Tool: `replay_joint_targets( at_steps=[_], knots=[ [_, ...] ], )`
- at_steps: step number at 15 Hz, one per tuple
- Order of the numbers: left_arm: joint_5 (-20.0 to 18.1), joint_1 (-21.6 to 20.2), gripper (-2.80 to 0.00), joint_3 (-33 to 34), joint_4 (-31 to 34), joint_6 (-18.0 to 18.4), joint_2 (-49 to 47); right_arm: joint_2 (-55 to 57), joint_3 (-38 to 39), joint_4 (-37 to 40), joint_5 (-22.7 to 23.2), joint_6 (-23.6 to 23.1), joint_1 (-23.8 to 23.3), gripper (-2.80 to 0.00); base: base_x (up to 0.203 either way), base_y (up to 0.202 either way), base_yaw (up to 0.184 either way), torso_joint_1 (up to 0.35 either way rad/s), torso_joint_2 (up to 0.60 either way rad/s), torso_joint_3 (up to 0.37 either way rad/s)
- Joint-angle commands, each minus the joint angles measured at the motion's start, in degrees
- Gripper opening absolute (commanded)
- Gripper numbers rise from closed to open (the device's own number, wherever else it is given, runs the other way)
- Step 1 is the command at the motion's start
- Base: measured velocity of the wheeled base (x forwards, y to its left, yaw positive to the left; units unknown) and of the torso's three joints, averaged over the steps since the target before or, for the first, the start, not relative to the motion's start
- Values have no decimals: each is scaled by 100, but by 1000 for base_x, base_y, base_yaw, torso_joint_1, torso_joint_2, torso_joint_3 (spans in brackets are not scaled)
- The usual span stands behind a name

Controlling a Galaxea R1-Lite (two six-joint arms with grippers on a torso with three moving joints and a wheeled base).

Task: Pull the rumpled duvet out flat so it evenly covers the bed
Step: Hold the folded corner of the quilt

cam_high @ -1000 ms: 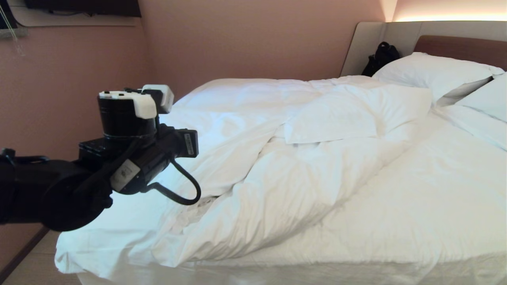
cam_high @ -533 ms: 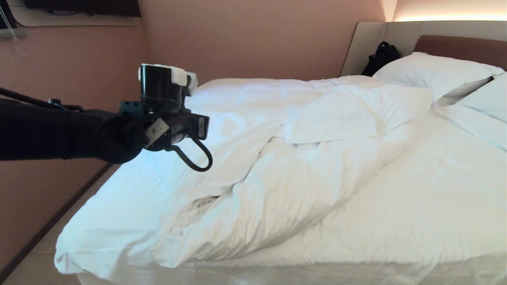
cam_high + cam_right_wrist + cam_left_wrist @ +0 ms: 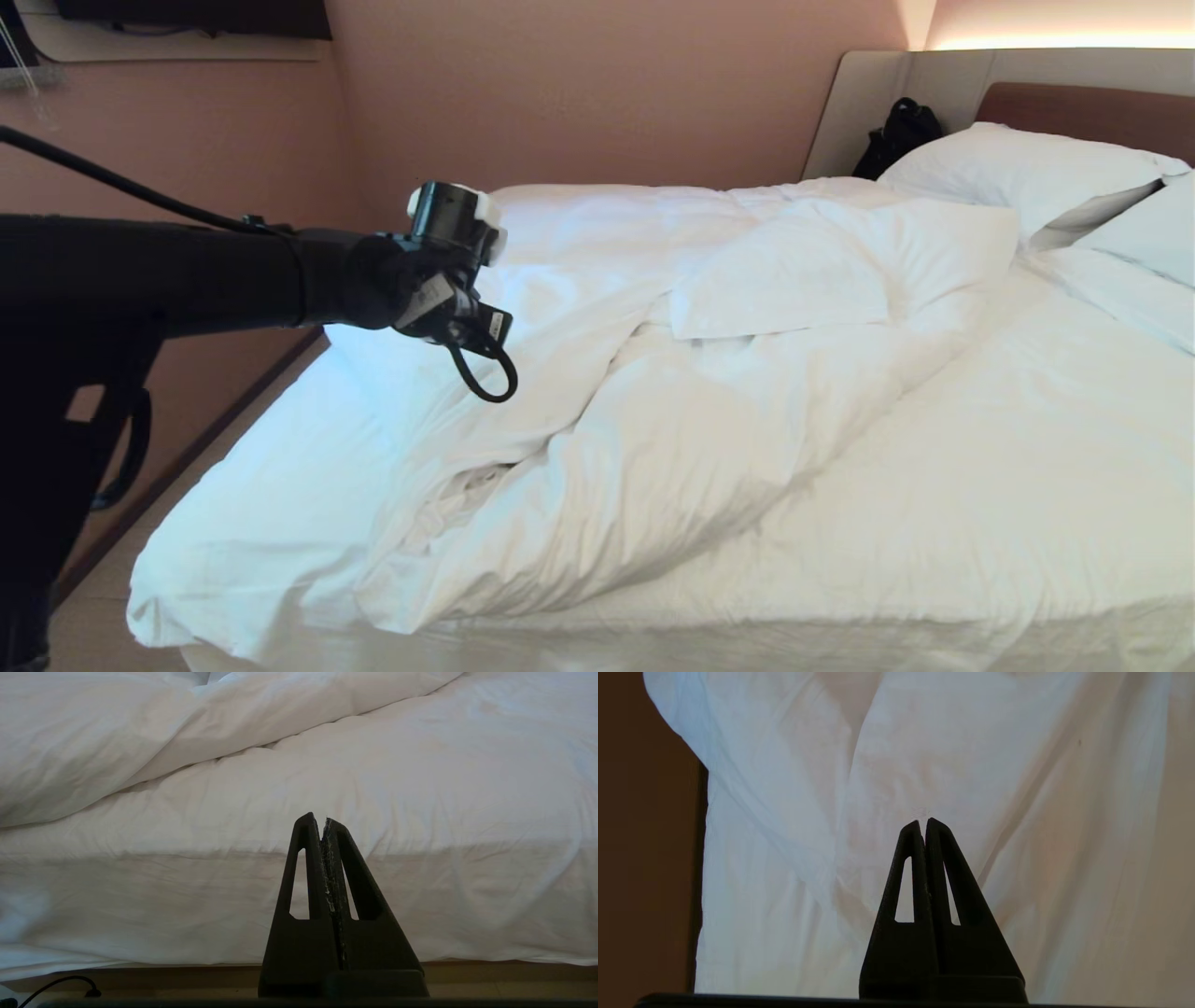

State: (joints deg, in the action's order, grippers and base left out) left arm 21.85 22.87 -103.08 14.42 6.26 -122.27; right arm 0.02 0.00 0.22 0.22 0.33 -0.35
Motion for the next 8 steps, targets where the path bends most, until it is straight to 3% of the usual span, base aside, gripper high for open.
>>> replay_joint_targets(
  at_steps=[1, 7, 8],
  knots=[
    [-22, -2, -280, -46, -210, 76, -376, 6, 0, -4, 4, 2, 0, -280, 0, 0, 0, 0, 0, 0],
    [-23, 183, -280, -55, -721, 103, -517, 6, 0, -4, 4, 2, 0, -280, 0, 0, 0, 0, 0, 0],
    [-23, 253, 0, -49, -721, 115, -493, -2, 0, 4, 4, 2, 0, -280, 0, 0, 0, 0, 0, 0]
  ],
)
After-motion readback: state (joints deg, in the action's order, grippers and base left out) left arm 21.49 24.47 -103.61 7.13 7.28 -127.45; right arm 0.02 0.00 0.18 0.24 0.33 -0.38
